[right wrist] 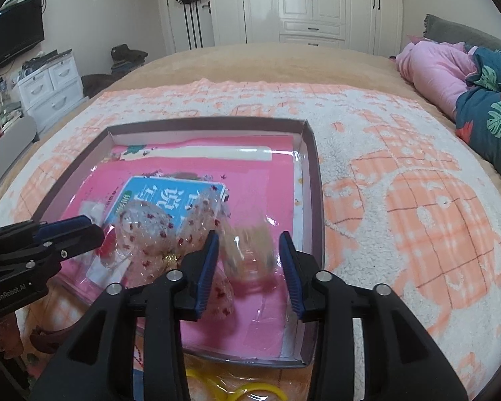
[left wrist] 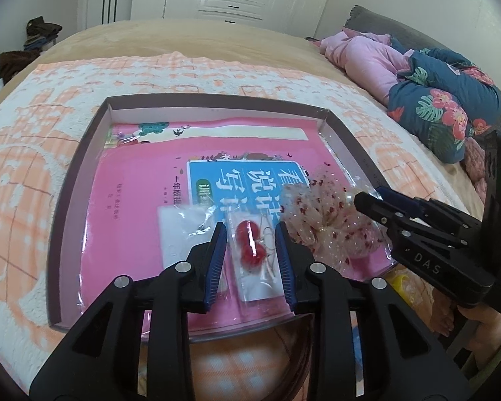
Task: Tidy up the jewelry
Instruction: 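Lower the red bead earring bag into the box and open the left tool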
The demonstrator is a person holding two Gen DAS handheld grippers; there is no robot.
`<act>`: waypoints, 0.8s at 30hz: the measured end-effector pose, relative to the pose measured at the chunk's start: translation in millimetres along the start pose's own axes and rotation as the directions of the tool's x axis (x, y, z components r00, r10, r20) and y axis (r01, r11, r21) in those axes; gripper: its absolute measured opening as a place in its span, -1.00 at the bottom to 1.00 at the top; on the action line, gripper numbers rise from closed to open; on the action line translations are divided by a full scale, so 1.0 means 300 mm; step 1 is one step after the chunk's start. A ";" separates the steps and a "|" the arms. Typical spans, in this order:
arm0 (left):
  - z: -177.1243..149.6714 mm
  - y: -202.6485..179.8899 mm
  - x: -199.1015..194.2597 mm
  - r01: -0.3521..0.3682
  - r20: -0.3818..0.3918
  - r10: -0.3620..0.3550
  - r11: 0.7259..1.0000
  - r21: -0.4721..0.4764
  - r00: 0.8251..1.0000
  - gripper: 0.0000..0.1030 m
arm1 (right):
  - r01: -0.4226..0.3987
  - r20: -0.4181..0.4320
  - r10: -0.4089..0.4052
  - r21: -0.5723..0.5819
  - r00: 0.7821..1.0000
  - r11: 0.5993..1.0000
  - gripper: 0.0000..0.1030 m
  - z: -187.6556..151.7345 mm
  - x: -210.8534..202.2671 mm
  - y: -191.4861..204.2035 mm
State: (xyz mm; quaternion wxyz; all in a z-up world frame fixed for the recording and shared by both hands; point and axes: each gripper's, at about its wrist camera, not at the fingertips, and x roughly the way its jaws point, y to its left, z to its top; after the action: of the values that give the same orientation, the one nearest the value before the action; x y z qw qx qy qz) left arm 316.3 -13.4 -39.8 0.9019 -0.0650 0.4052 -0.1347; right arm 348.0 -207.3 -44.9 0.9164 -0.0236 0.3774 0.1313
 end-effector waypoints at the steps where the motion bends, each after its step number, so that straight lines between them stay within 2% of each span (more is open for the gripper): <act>1: 0.000 0.001 -0.003 0.000 0.002 0.000 1.000 -0.001 1.000 -0.55 | -0.002 0.007 0.002 0.004 1.000 1.000 -0.11 0.001 -0.008 0.000; 8: -0.003 0.005 -0.042 -0.001 0.030 0.001 1.000 -0.009 1.000 -0.41 | -0.001 0.057 -0.001 0.033 0.998 0.999 0.08 0.000 -0.069 -0.016; 12: -0.008 -0.002 -0.068 -0.008 0.057 0.009 1.000 -0.004 0.998 -0.23 | 0.001 0.074 -0.004 0.047 0.997 0.999 0.29 -0.007 -0.100 -0.022; 14: -0.010 -0.003 -0.081 -0.016 0.072 0.016 1.000 0.000 0.997 -0.17 | -0.003 0.085 -0.001 0.054 0.996 0.999 0.32 -0.011 -0.116 -0.024; 20: -0.021 -0.002 -0.129 -0.029 0.113 0.029 1.000 0.000 0.993 0.14 | -0.011 0.125 0.004 0.055 0.992 0.998 0.47 -0.027 -0.177 -0.020; 22: -0.025 -0.003 -0.151 -0.038 0.135 0.038 0.999 -0.002 0.990 0.43 | -0.015 0.139 0.007 0.058 0.990 0.998 0.50 -0.031 -0.196 -0.018; 24: -0.028 -0.001 -0.174 -0.040 0.156 0.041 0.999 -0.007 0.987 0.50 | -0.022 0.152 0.013 0.060 0.988 0.998 0.53 -0.032 -0.214 -0.017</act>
State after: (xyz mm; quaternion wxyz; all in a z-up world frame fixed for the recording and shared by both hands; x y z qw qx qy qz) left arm 276.7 1.7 -8.0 0.9332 -0.0689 0.3350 -0.1101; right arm 298.9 -228.1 -7.3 0.9416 0.0182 0.3105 0.1289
